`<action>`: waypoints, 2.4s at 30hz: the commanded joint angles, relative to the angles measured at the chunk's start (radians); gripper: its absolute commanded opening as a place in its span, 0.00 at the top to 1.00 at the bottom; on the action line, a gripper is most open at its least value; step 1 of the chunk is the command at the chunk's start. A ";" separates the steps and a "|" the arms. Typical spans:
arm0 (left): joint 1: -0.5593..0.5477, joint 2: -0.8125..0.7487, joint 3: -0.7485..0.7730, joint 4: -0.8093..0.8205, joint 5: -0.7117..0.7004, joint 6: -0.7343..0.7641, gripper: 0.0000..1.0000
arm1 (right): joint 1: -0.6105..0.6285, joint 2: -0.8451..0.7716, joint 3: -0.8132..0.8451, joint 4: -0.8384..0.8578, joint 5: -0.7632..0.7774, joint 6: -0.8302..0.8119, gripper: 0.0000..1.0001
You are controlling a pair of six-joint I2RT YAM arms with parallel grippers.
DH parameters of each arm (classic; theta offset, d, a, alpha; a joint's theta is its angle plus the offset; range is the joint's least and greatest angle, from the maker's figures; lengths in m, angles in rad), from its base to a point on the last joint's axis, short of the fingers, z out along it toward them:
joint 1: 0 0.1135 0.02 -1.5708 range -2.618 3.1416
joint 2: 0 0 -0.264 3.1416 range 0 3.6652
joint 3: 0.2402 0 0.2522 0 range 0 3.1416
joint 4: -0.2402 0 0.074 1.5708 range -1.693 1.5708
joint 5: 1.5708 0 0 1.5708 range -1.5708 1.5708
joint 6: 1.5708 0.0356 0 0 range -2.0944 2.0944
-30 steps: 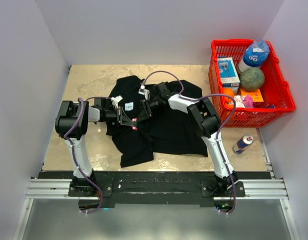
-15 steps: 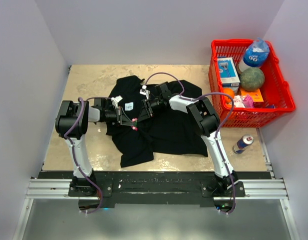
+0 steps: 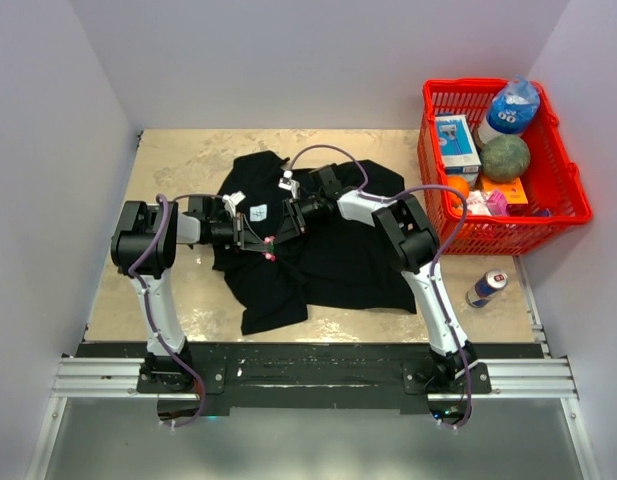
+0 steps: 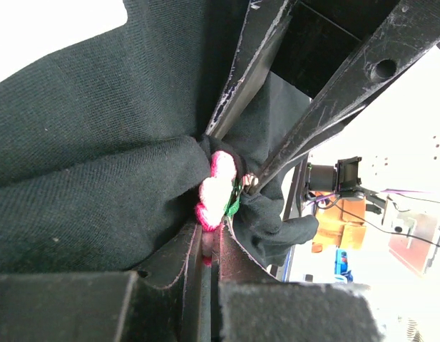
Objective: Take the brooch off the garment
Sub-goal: Remove the brooch from the clothes.
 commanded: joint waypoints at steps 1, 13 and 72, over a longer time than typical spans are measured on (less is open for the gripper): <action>-0.020 0.076 -0.023 -0.042 -0.232 0.065 1.00 | 0.067 0.042 0.004 0.027 -0.065 0.055 0.60; -0.023 0.067 -0.022 -0.048 -0.235 0.073 1.00 | 0.092 0.035 0.032 -0.104 0.092 -0.049 0.64; -0.011 0.056 -0.037 0.058 -0.098 0.010 1.00 | 0.026 -0.001 -0.080 0.061 -0.179 0.019 0.54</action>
